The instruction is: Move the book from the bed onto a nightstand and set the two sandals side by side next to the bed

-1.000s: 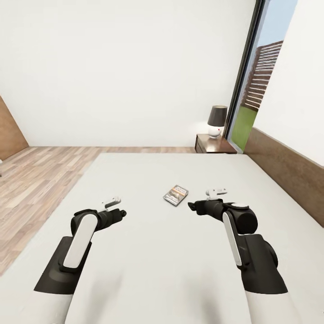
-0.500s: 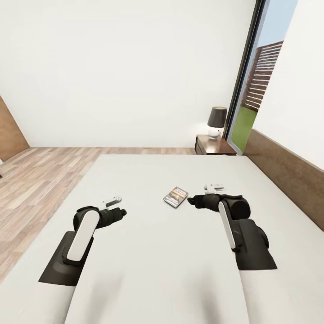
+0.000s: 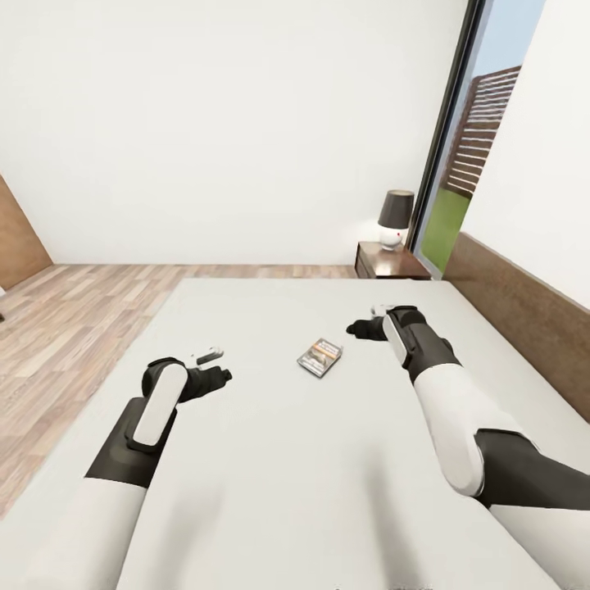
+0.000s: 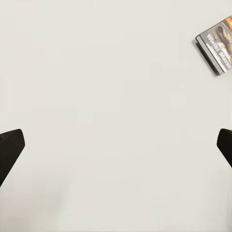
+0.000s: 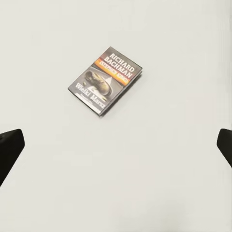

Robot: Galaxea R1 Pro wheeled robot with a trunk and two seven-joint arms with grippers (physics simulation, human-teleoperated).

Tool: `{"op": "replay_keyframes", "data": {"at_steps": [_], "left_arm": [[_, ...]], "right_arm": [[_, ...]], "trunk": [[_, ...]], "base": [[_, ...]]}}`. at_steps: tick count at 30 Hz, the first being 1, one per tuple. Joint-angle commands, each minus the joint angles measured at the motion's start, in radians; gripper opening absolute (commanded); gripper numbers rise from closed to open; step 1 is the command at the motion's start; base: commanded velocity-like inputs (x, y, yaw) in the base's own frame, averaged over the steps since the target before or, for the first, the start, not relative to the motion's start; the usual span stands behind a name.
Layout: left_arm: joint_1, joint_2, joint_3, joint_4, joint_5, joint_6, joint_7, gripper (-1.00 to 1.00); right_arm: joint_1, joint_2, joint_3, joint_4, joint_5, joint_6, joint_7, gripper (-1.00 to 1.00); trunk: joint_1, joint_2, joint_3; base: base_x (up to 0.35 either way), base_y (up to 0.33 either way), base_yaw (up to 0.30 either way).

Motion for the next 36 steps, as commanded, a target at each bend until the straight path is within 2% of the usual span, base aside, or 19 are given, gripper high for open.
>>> {"op": "replay_keyframes", "data": {"at_steps": [1, 8, 15, 19, 23, 24, 25, 28, 32, 33, 36], "left_arm": [[-0.001, 0.000, -0.001, 0.002, 0.010, 0.001, 0.011, 1.00], [0.002, -0.002, -0.003, 0.003, 0.013, 0.002, 0.016, 1.00], [0.005, -0.001, -0.003, -0.005, 0.013, 0.014, 0.020, 1.00], [0.003, -0.004, 0.000, -0.022, 0.017, 0.047, 0.020, 1.00], [-0.008, -0.020, 0.003, -0.073, 0.068, 0.068, 0.023, 1.00], [-0.022, -0.027, 0.004, -0.091, 0.099, 0.074, 0.032, 1.00], [-0.041, -0.032, 0.005, -0.116, 0.141, 0.080, 0.072, 1.00], [-0.038, -0.037, 0.003, -0.156, 0.160, 0.082, 0.099, 1.00], [0.021, -0.045, 0.003, -0.200, 0.167, 0.081, 0.114, 1.00], [0.055, -0.039, 0.005, -0.221, 0.170, 0.081, 0.118, 1.00], [0.065, -0.034, 0.007, -0.228, 0.171, 0.082, 0.119, 1.00]], "right_arm": [[-0.004, 0.001, -0.008, 0.002, 0.009, 0.002, 0.003, 1.00], [-0.041, -0.007, -0.010, 0.014, 0.003, -0.003, -0.008, 1.00], [-0.048, 0.003, -0.009, 0.017, -0.007, 0.000, -0.010, 1.00], [-0.053, 0.006, -0.009, 0.017, -0.008, 0.001, -0.010, 1.00], [-0.055, 0.007, -0.009, 0.017, -0.010, 0.001, -0.008, 1.00], [-0.056, 0.007, -0.009, 0.017, -0.014, 0.001, -0.006, 1.00], [-0.054, 0.008, -0.008, 0.015, -0.022, 0.001, -0.004, 1.00], [-0.051, 0.007, -0.008, 0.009, -0.025, 0.001, -0.002, 1.00], [-0.048, 0.006, -0.008, 0.005, -0.027, 0.002, -0.001, 1.00], [-0.049, 0.002, -0.008, 0.004, -0.026, 0.003, 0.000, 1.00], [-0.048, 0.002, -0.007, 0.004, -0.026, 0.003, 0.001, 1.00]], "trunk": [[0.000, -0.001, -0.003], [0.000, -0.001, -0.013], [0.000, -0.001, -0.024], [0.000, -0.001, -0.030], [0.000, -0.001, -0.037], [0.000, -0.001, -0.038], [0.000, -0.001, -0.040], [0.000, -0.001, -0.044], [0.000, -0.001, -0.050], [0.000, -0.001, -0.052], [0.000, -0.001, -0.057]], "base": [[0.000, 0.000, 0.000], [0.000, 0.000, 0.000], [0.000, 0.000, 0.000], [0.000, 0.000, 0.000], [0.000, 0.000, 0.000], [0.000, 0.000, 0.000], [0.000, 0.000, 0.000], [0.000, 0.000, 0.000], [0.000, 0.000, 0.000], [0.000, 0.000, 0.000], [0.000, 0.000, 0.000]]}}
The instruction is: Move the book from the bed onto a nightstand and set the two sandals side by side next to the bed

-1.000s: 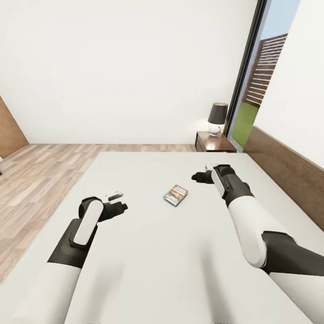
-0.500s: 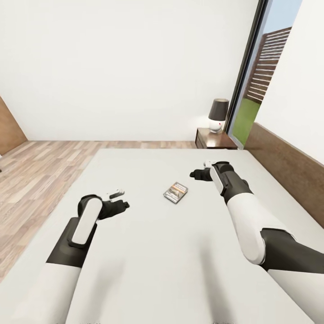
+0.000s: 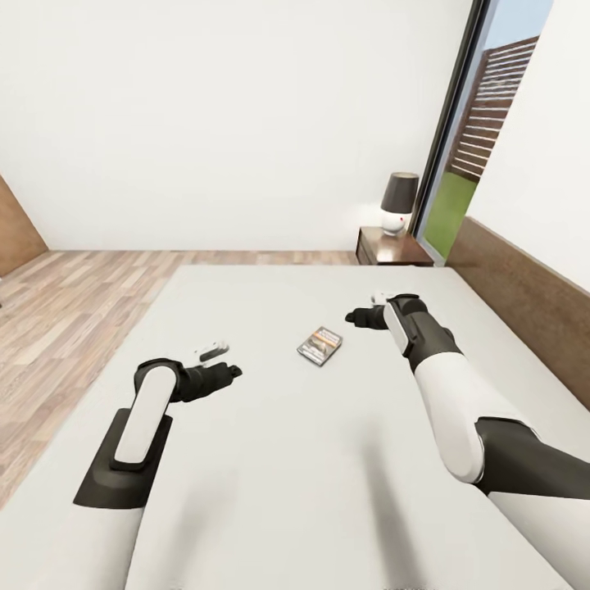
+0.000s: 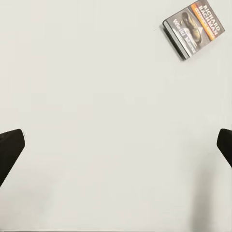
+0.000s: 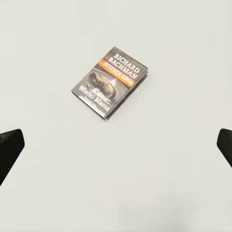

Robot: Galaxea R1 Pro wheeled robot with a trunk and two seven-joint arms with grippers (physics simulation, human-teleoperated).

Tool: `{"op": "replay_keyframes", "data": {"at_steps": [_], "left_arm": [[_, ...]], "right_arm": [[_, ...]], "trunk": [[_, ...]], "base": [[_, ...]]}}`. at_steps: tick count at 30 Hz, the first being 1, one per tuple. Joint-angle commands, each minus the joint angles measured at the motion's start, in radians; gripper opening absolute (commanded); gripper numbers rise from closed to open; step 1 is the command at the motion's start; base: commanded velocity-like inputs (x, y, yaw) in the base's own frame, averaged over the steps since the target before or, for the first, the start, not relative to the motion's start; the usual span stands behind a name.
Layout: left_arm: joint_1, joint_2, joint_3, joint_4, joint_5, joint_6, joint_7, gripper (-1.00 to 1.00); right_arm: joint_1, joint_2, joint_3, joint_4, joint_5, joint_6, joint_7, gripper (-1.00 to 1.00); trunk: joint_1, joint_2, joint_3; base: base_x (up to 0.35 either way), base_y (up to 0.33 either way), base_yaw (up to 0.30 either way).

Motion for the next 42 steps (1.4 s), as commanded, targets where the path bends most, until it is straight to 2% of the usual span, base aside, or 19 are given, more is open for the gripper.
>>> {"op": "replay_keyframes", "data": {"at_steps": [1, 8, 12, 23, 25, 31, 33, 36, 37, 42], "left_arm": [[0.001, 0.001, 0.000, -0.002, 0.010, 0.002, 0.011, 1.00], [0.008, 0.010, 0.003, -0.013, 0.009, 0.002, 0.011, 1.00], [0.011, 0.030, 0.004, -0.014, 0.010, 0.002, 0.010, 1.00], [0.015, 0.058, 0.003, -0.014, 0.018, 0.004, 0.005, 1.00], [0.015, 0.069, 0.003, -0.014, 0.039, 0.004, 0.004, 1.00], [0.014, 0.108, -0.005, -0.008, 0.147, 0.004, 0.005, 1.00], [0.015, 0.121, -0.008, -0.008, 0.171, 0.004, 0.005, 1.00], [0.015, 0.133, -0.010, -0.008, 0.191, 0.004, 0.006, 1.00], [0.016, 0.142, -0.011, -0.004, 0.208, 0.004, 0.005, 1.00], [0.019, 0.146, -0.012, 0.001, 0.208, 0.004, 0.006, 1.00]], "right_arm": [[0.000, 0.002, -0.007, -0.002, 0.006, 0.004, 0.006, 1.00], [0.002, 0.006, -0.003, -0.002, 0.007, 0.001, 0.008, 1.00], [0.003, 0.007, -0.001, -0.003, 0.007, -0.001, 0.010, 1.00], [0.005, 0.007, 0.003, -0.004, 0.007, -0.008, 0.016, 1.00], [0.006, 0.007, 0.004, -0.006, 0.008, -0.021, 0.016, 1.00], [0.008, 0.008, 0.004, -0.013, 0.011, -0.075, 0.012, 1.00], [0.008, 0.008, 0.004, -0.015, 0.011, -0.083, 0.011, 1.00], [0.008, 0.008, 0.004, -0.016, 0.011, -0.091, 0.010, 1.00], [0.008, 0.008, 0.004, -0.017, 0.014, -0.098, 0.009, 1.00], [0.009, 0.008, 0.003, -0.017, 0.015, -0.100, 0.009, 1.00]], "trunk": [[0.000, -0.001, -0.003], [0.000, -0.001, -0.013], [0.000, -0.001, -0.019], [0.000, -0.001, -0.036], [0.000, -0.001, -0.040], [0.000, -0.001, -0.049], [0.000, -0.001, -0.052], [0.000, -0.001, -0.057], [0.000, -0.001, -0.058], [0.000, -0.001, -0.066]], "base": [[0.000, 0.000, 0.000], [0.000, 0.000, 0.000], [0.000, 0.000, 0.000], [0.000, 0.000, 0.000], [0.000, 0.000, 0.000], [0.000, 0.000, 0.000], [0.000, 0.000, 0.000], [0.000, 0.000, 0.000], [0.000, 0.000, -0.044], [0.000, 0.000, -0.055]]}}
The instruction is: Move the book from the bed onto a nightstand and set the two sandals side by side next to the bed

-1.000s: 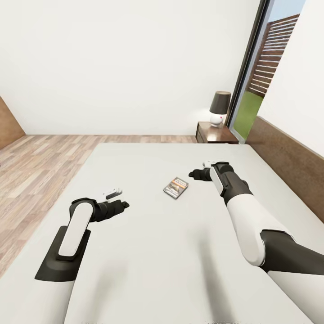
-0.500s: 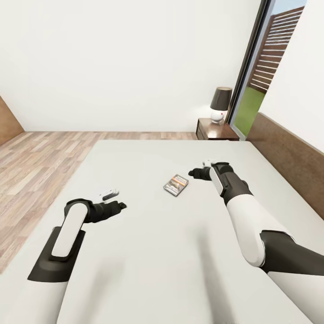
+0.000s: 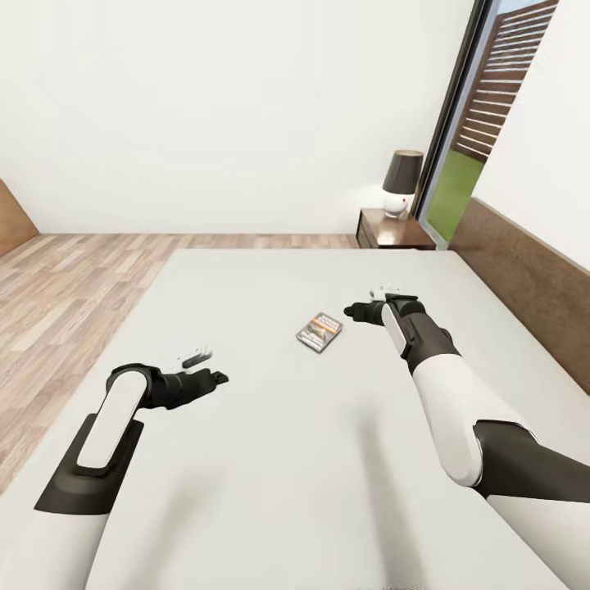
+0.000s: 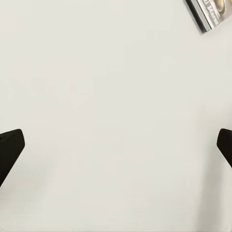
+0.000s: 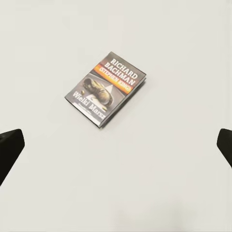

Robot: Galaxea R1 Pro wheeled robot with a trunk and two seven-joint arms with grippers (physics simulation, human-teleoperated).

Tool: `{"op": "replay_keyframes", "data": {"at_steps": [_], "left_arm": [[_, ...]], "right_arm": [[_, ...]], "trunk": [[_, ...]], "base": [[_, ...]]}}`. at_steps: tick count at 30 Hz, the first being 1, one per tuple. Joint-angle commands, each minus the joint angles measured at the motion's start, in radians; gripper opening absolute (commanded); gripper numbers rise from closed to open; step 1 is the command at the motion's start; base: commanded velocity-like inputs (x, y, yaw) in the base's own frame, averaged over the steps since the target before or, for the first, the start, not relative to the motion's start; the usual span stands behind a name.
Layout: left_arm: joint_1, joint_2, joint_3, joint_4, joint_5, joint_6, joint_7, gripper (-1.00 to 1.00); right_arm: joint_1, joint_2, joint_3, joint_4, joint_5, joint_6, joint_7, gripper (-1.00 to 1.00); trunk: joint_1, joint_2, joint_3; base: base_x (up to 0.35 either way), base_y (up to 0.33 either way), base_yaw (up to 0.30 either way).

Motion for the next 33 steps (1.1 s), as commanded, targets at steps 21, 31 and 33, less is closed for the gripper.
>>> {"op": "replay_keyframes", "data": {"at_steps": [21, 31, 33], "left_arm": [[0.005, 0.006, 0.005, 0.000, 0.006, 0.001, 0.014, 1.00], [0.009, 0.007, 0.008, 0.000, 0.003, 0.001, 0.014, 1.00], [0.010, 0.007, 0.008, 0.000, 0.004, 0.001, 0.013, 1.00]], "right_arm": [[-0.001, 0.001, -0.007, -0.002, 0.009, 0.002, 0.006, 1.00], [-0.001, 0.001, -0.007, -0.002, 0.011, 0.000, 0.006, 1.00], [0.001, 0.001, -0.007, -0.004, 0.011, -0.002, 0.006, 1.00]], "trunk": [[0.000, -0.001, -0.033], [0.000, -0.001, -0.049], [0.000, -0.001, -0.051]], "base": [[-0.037, 0.003, -0.066], [-0.001, 0.081, -0.024], [0.000, 0.011, -0.002]]}}
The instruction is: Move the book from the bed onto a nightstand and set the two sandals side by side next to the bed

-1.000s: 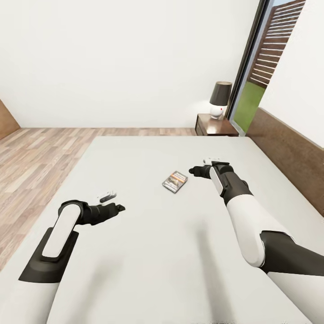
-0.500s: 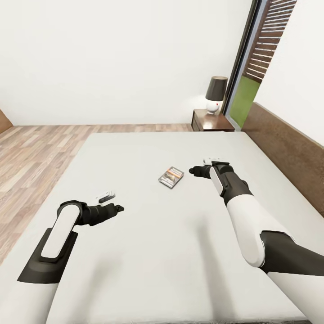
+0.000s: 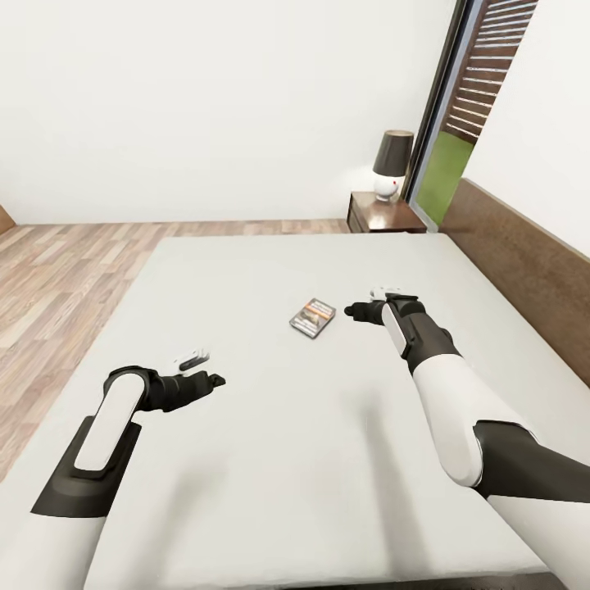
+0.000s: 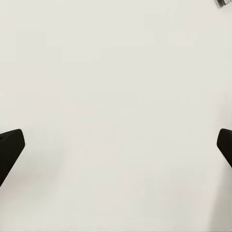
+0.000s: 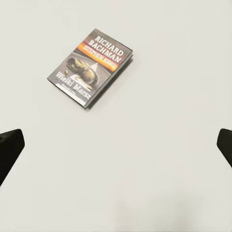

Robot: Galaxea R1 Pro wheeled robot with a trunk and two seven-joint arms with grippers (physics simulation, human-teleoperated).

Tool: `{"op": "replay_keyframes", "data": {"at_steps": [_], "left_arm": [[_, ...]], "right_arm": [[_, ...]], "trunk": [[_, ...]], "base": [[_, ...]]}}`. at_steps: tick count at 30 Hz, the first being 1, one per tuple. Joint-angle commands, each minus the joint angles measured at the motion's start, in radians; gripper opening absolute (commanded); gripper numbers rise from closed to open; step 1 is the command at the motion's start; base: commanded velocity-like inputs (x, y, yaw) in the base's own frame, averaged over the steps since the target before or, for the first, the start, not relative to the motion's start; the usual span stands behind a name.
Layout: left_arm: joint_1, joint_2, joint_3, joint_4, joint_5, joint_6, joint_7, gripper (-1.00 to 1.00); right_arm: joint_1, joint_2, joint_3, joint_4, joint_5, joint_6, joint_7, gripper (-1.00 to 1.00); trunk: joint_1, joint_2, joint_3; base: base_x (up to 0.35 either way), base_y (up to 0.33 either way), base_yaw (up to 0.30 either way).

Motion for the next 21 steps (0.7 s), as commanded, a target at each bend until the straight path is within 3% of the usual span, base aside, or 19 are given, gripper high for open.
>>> {"op": "replay_keyframes", "data": {"at_steps": [1, 9, 15, 21], "left_arm": [[-0.001, 0.001, -0.001, -0.001, 0.009, 0.001, 0.010, 1.00], [-0.001, 0.001, -0.001, -0.001, 0.010, 0.001, 0.010, 1.00], [-0.001, 0.000, -0.005, -0.002, 0.012, 0.001, 0.011, 1.00], [-0.002, 0.000, -0.007, -0.002, 0.012, 0.001, 0.015, 1.00]], "right_arm": [[0.000, 0.001, -0.007, -0.003, 0.007, 0.005, 0.006, 1.00], [0.001, 0.001, -0.007, -0.003, 0.008, 0.005, 0.007, 1.00], [0.001, 0.002, -0.007, -0.004, 0.008, 0.005, 0.008, 1.00], [0.001, 0.002, -0.007, -0.004, 0.008, 0.005, 0.008, 1.00]], "trunk": [[0.000, -0.001, -0.001], [0.000, -0.001, -0.002], [0.000, -0.001, -0.002], [-0.023, 0.041, 0.017]], "base": [[0.000, 0.004, 0.067], [0.000, 0.001, 0.179], [0.000, 0.000, 0.056], [0.000, 0.000, 0.007]]}}
